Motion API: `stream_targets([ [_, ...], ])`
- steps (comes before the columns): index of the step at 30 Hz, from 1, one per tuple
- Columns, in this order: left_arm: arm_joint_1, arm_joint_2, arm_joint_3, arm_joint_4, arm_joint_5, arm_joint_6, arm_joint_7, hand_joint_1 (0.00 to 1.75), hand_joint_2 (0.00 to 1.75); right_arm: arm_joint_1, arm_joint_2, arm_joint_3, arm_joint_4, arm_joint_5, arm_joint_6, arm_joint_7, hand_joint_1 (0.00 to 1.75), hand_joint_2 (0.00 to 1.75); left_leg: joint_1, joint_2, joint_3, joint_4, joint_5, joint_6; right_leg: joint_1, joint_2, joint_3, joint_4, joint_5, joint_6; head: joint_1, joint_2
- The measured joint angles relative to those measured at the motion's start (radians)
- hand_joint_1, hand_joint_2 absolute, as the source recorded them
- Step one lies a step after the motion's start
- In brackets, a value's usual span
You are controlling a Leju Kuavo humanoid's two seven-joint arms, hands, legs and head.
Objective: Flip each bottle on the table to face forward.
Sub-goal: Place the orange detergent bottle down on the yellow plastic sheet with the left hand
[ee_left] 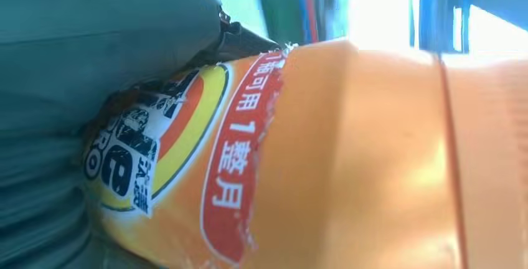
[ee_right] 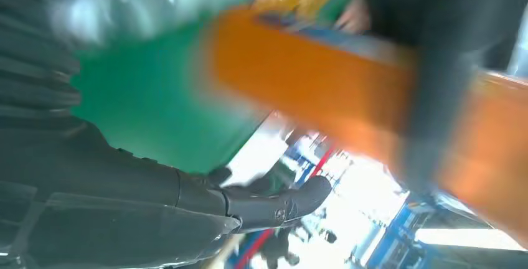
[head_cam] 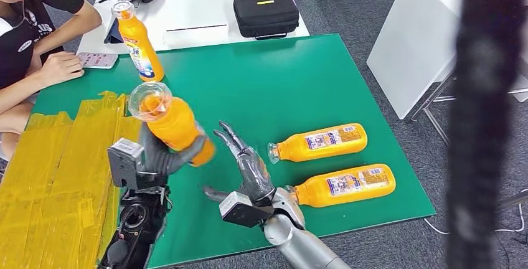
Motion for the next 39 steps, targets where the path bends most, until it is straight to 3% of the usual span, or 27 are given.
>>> stream_targets([
  [2, -0.012, 0.003, 0.026, 0.018, -0.268, 0.233, 0.026, 1.75, 1.75, 0.022, -0.015, -0.009, -0.049, 0.112, -0.018, 0.066, 0.00, 1.75, 0.000, 0.000, 0.000, 0.000, 0.000, 0.000, 0.000, 0.000, 0.000, 0.000, 0.000, 0.000, 0.000, 0.000],
  [3, -0.014, -0.001, 0.050, 0.026, -0.403, 0.299, 0.028, 1.75, 1.75, 0.032, -0.023, -0.016, -0.074, 0.160, -0.024, 0.093, 0.00, 1.75, 0.000, -0.001, 0.000, 0.000, 0.000, 0.000, 0.000, 0.000, 0.000, 0.000, 0.000, 0.000, 0.000, 0.000],
  [5, -0.012, -0.025, 0.135, 0.029, -0.706, 0.354, 0.022, 1.75, 1.75, 0.049, -0.037, -0.032, -0.122, 0.237, -0.036, 0.138, 0.00, 1.75, 0.000, -0.001, -0.001, 0.000, 0.000, 0.000, 0.000, -0.001, 0.000, 0.000, 0.000, 0.000, 0.000, 0.000],
  [7, -0.004, -0.057, 0.244, 0.006, -1.042, 0.361, 0.081, 1.75, 1.75, 0.059, -0.054, -0.049, -0.163, 0.309, -0.058, 0.182, 0.00, 1.75, 0.000, 0.000, -0.001, 0.000, 0.000, 0.000, 0.000, 0.000, 0.000, 0.000, 0.000, 0.000, 0.000, 0.000],
  [9, -0.008, -0.038, 0.304, -0.016, -1.296, 0.364, 0.281, 1.75, 1.75, 0.069, -0.075, -0.068, -0.199, 0.390, -0.080, 0.233, 0.00, 1.75, -0.001, 0.002, 0.000, 0.000, 0.000, 0.000, 0.000, 0.001, -0.002, 0.000, 0.000, 0.000, 0.001, 0.000],
  [11, -0.053, 0.055, 0.269, 0.016, -1.367, 0.366, 0.631, 1.75, 1.75, 0.082, -0.102, -0.089, -0.234, 0.475, -0.092, 0.285, 0.00, 1.75, -0.001, 0.004, -0.001, 0.001, 0.001, 0.000, 0.000, 0.002, -0.005, 0.000, 0.002, -0.002, 0.000, 0.000],
  [13, -0.125, 0.164, 0.154, 0.097, -1.337, 0.360, 1.006, 1.75, 1.75, 0.100, -0.130, -0.112, -0.271, 0.548, -0.097, 0.328, 0.00, 1.75, 0.000, 0.002, -0.002, 0.001, 0.002, 0.000, 0.000, 0.001, -0.006, 0.000, 0.003, -0.003, -0.003, 0.000],
  [14, -0.157, 0.205, 0.080, 0.143, -1.325, 0.351, 1.114, 1.75, 1.75, 0.110, -0.144, -0.123, -0.289, 0.572, -0.098, 0.344, 0.00, 1.75, 0.000, -0.002, -0.003, 0.001, 0.004, 0.000, 0.001, -0.001, -0.005, 0.000, 0.002, -0.003, -0.004, 0.000],
  [15, -0.180, 0.239, 0.002, 0.186, -1.319, 0.336, 1.163, 1.75, 1.75, 0.120, -0.157, -0.133, -0.308, 0.589, -0.098, 0.356, 0.00, 1.75, 0.001, -0.006, -0.003, 0.001, 0.005, 0.000, 0.001, -0.004, -0.004, 0.000, 0.002, -0.003, -0.004, 0.000],
  [17, -0.207, 0.276, -0.124, 0.270, -1.315, 0.298, 1.150, 1.75, 1.75, 0.138, -0.179, -0.153, -0.344, 0.610, -0.098, 0.374, 0.00, 1.75, 0.001, -0.009, -0.004, 0.000, 0.006, -0.001, 0.001, -0.007, -0.002, 0.001, 0.002, -0.003, -0.003, 0.000],
  [19, -0.216, 0.289, -0.191, 0.350, -1.311, 0.268, 1.139, 1.75, 1.75, 0.155, -0.197, -0.174, -0.377, 0.623, -0.098, 0.386, 0.00, 1.75, 0.000, -0.004, -0.004, 0.000, 0.005, -0.001, 0.000, -0.003, -0.003, 0.001, 0.003, -0.002, -0.003, 0.000],
  [23, -0.236, 0.301, -0.244, 0.457, -1.309, 0.242, 1.131, 1.75, 1.75, 0.175, -0.222, -0.205, -0.418, 0.633, -0.096, 0.398, 0.00, 1.75, -0.001, 0.000, -0.005, 0.001, 0.005, -0.001, -0.001, 0.001, -0.005, 0.001, 0.004, -0.002, -0.004, 0.000],
  [27, -0.253, 0.301, -0.244, 0.542, -1.309, 0.202, 1.080, 1.75, 1.75, 0.181, -0.235, -0.225, -0.448, 0.664, -0.075, 0.429, 0.00, 1.75, -0.001, -0.001, -0.005, 0.001, 0.005, -0.001, -0.001, 0.000, -0.005, 0.001, 0.004, -0.001, -0.004, 0.000],
  [28, -0.254, 0.299, -0.235, 0.561, -1.309, 0.198, 1.061, 1.55, 1.75, 0.185, -0.239, -0.232, -0.457, 0.671, -0.066, 0.438, 0.00, 1.75, -0.001, 0.000, -0.005, 0.001, 0.005, -0.001, -0.001, 0.000, -0.005, 0.001, 0.004, -0.001, -0.004, 0.000],
  [31, -0.256, 0.289, -0.204, 0.615, -1.309, 0.188, 1.019, 0.24, 1.75, 0.195, -0.252, -0.256, -0.482, 0.686, -0.018, 0.464, 0.00, 1.75, -0.001, 0.000, -0.005, 0.001, 0.005, -0.001, 0.000, 0.000, -0.005, 0.001, 0.004, -0.001, -0.004, 0.000],
  [32, -0.256, 0.285, -0.191, 0.632, -1.309, 0.185, 1.011, 0.00, 1.75, 0.197, -0.256, -0.265, -0.490, 0.691, 0.012, 0.474, 0.00, 1.75, -0.001, 0.000, -0.005, 0.001, 0.005, -0.001, 0.000, 0.000, -0.005, 0.001, 0.004, -0.001, -0.004, 0.000],
  [39, -0.232, 0.262, -0.098, 0.687, -1.309, 0.187, 0.994, 0.00, 1.75, 0.215, -0.284, -0.331, -0.526, 0.735, 0.321, 0.500, 0.00, 1.75, -0.001, 0.000, -0.005, 0.001, 0.005, -0.001, 0.000, 0.000, -0.005, 0.001, 0.004, -0.001, -0.004, 0.000],
])
